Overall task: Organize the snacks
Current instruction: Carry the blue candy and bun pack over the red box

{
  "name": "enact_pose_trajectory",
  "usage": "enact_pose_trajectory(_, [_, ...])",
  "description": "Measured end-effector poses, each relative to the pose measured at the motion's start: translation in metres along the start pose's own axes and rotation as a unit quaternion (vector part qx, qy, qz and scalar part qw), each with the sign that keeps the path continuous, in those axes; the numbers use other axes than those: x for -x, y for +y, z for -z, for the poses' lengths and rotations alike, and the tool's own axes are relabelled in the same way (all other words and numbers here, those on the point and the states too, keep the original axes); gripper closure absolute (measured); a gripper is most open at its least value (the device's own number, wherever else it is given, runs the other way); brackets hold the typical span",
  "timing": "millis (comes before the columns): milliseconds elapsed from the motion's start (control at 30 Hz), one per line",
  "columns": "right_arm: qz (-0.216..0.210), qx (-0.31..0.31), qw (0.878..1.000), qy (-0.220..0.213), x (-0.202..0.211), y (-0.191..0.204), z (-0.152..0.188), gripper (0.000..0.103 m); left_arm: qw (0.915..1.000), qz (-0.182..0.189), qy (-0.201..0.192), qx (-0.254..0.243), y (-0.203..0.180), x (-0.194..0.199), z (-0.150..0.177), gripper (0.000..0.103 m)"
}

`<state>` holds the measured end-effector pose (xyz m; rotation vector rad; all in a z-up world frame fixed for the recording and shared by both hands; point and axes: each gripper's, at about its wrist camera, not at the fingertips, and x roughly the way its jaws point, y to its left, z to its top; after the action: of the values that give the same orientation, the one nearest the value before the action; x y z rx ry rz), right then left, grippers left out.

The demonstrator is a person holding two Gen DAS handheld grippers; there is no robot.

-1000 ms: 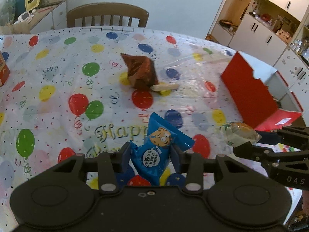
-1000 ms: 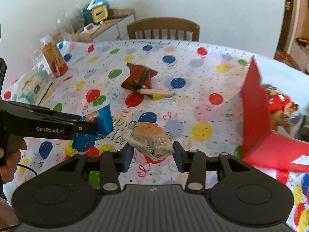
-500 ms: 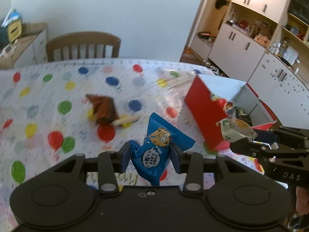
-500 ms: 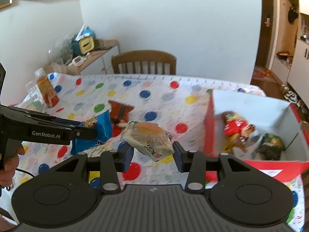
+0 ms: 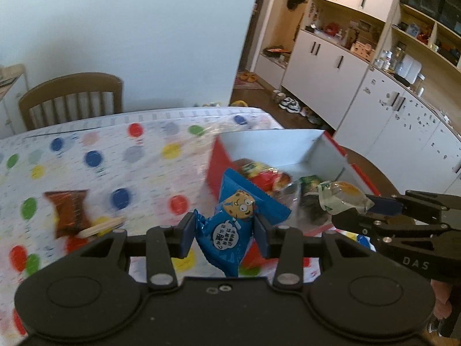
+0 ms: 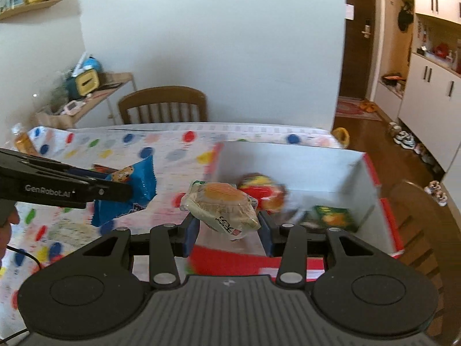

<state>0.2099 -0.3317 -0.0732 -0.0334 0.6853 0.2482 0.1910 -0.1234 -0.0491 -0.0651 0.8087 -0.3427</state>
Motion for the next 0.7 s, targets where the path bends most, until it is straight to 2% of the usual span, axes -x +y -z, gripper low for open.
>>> enact_pose_trajectory(367, [0.029, -0.004, 0.999, 0.039, -0.050, -0.103, -0.013, 0.060, 0.9993, 0.002, 0.036, -0.008, -0.073, -0.080, -0.026, 0.062])
enact_pose_trajectory(700, [0.011, -0.009, 0.997, 0.075, -0.105, -0.133, -0.021, 0.060, 0.9961, -0.045, 0.072, -0.022, -0.104, -0.137, -0.035, 0.062])
